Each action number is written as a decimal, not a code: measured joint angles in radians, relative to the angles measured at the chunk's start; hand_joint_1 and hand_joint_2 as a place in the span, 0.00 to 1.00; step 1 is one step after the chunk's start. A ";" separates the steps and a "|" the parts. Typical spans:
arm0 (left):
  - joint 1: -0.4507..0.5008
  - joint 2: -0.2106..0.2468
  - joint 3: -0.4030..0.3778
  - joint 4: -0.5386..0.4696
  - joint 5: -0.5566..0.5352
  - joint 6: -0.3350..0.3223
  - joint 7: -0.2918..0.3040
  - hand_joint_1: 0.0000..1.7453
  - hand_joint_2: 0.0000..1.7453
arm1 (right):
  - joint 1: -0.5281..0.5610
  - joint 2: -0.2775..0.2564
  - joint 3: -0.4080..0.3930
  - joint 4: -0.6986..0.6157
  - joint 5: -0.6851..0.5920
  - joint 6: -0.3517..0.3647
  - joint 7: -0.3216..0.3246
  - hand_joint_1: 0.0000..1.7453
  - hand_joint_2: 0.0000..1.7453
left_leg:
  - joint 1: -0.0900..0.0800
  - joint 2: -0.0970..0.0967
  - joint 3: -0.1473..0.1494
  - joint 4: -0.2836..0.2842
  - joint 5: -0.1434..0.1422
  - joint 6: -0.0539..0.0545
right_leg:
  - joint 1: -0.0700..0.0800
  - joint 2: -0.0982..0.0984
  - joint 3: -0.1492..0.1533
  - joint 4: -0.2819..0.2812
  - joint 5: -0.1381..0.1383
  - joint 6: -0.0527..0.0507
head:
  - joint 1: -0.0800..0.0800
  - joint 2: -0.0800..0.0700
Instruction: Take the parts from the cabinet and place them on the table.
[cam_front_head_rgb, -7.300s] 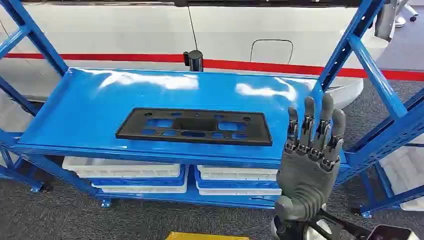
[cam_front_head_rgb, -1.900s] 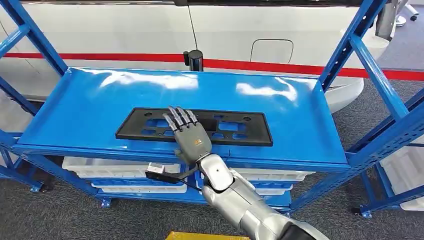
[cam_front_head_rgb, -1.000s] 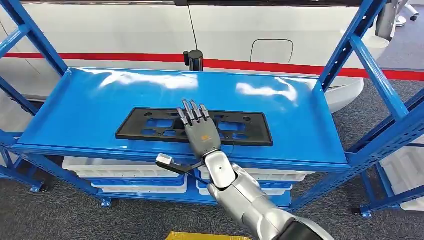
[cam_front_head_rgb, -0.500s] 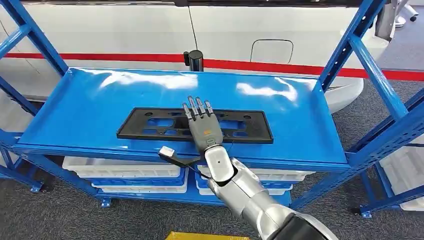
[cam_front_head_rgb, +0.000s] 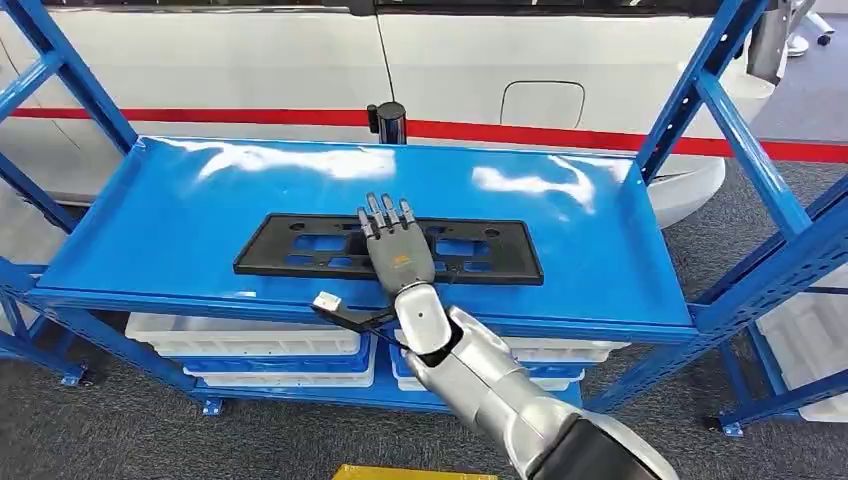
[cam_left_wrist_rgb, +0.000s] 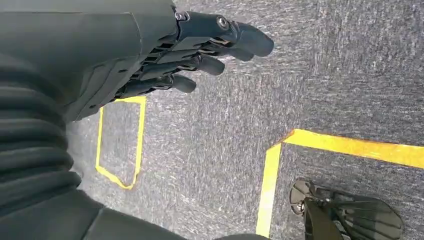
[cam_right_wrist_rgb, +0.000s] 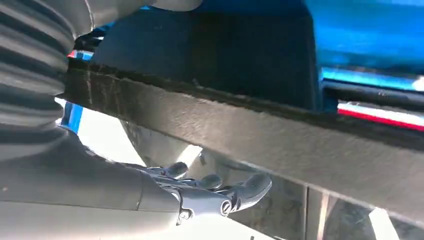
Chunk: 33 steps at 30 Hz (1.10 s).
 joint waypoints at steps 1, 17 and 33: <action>0.000 0.000 0.000 0.000 0.001 0.001 0.001 0.00 1.00 | -0.002 0.002 0.003 0.000 0.000 0.012 0.001 0.00 1.00 | 0.000 0.000 0.001 0.000 0.000 0.000 | 0.000 0.000 0.000 0.000 0.000 0.000 | 0.000 0.000; 0.000 -0.001 0.018 0.000 0.012 0.003 0.004 0.00 1.00 | -0.026 0.008 0.065 0.002 0.000 0.096 0.034 0.00 1.00 | 0.000 0.000 0.002 0.000 0.000 0.000 | 0.000 0.000 -0.003 0.000 0.000 0.000 | 0.000 0.000; 0.000 -0.001 0.019 0.000 0.012 0.003 0.008 0.00 1.00 | -0.031 0.005 0.044 0.002 0.000 0.113 0.033 0.00 1.00 | 0.000 -0.001 0.002 0.000 0.000 0.000 | 0.000 0.000 -0.004 0.000 0.000 0.000 | 0.000 0.000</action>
